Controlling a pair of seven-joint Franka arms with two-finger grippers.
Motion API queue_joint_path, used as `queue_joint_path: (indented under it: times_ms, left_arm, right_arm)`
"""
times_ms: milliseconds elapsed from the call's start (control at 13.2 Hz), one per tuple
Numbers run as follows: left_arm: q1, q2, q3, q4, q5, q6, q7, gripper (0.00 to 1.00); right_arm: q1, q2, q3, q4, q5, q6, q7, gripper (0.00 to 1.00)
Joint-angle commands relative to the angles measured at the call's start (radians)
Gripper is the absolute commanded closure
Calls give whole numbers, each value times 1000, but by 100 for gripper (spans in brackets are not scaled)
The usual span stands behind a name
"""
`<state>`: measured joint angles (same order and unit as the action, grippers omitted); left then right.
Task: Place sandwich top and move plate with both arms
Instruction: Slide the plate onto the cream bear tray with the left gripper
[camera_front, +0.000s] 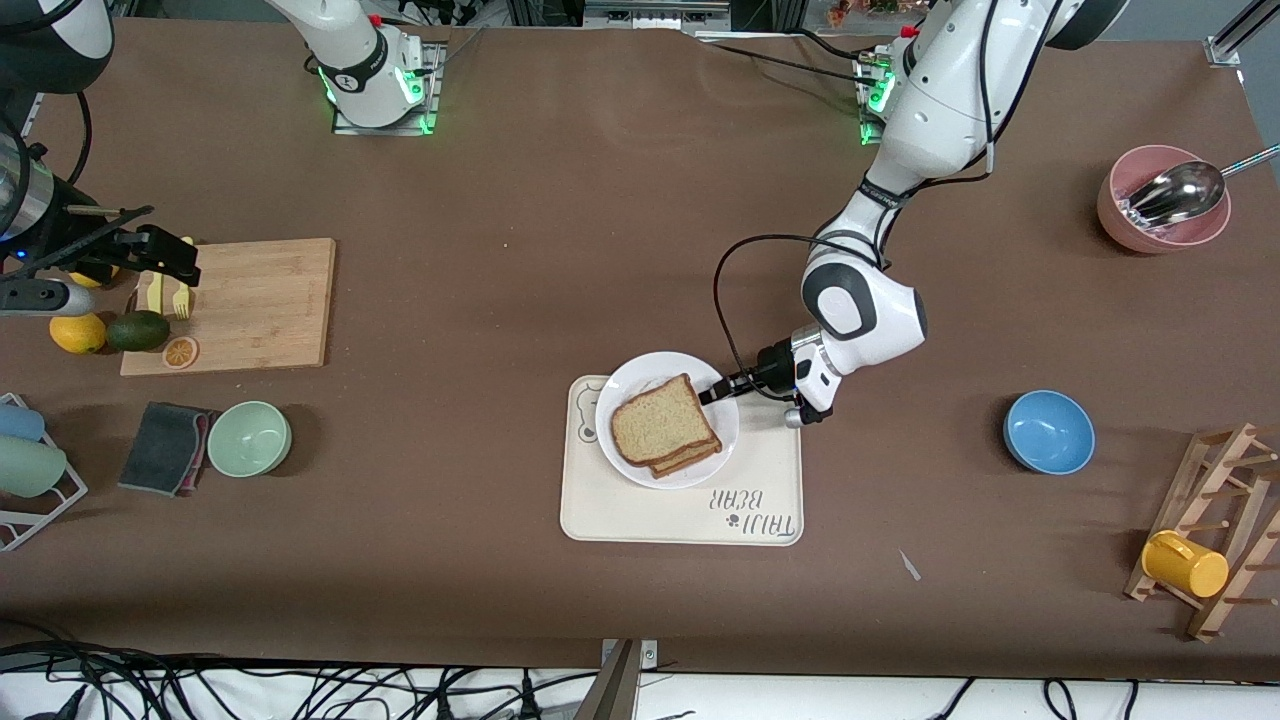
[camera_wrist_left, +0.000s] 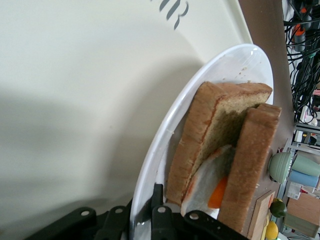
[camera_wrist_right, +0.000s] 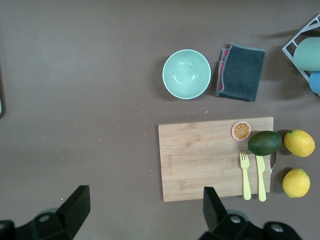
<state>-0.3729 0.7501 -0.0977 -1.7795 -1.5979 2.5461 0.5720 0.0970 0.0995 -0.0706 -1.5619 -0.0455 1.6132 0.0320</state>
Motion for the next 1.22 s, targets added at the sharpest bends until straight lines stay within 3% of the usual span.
queue_joint_path:
  times_ms: [0,304,836,912,1064,1140]
  left_arm:
    - [-12,37,16,68,42,2,-55,100]
    - [-38,32,67,66,41,2,-55,100]
    - [-37,15,75,42,44,-1,-141,100]
    - [-37,14,73,42,74,-1,-146,84]
    - [-35,5,75,40,111,-1,-168,79]
    - [-35,-3,75,34,128,-3,-181,68]
  right_arm:
    - [0,-21,0,-20,-1,14,3,0]
    - [-2,-21,-6,-18,4,14,-1,0]
    - [-16,-24,-9,-20,4,-7,-14,0]
    - [-34,-24,-5,-20,4,-10,-29,0]
    - [-60,-26,2,-20,18,-10,-59,0]
    - [-69,-26,2,-18,28,-12,-63,0]
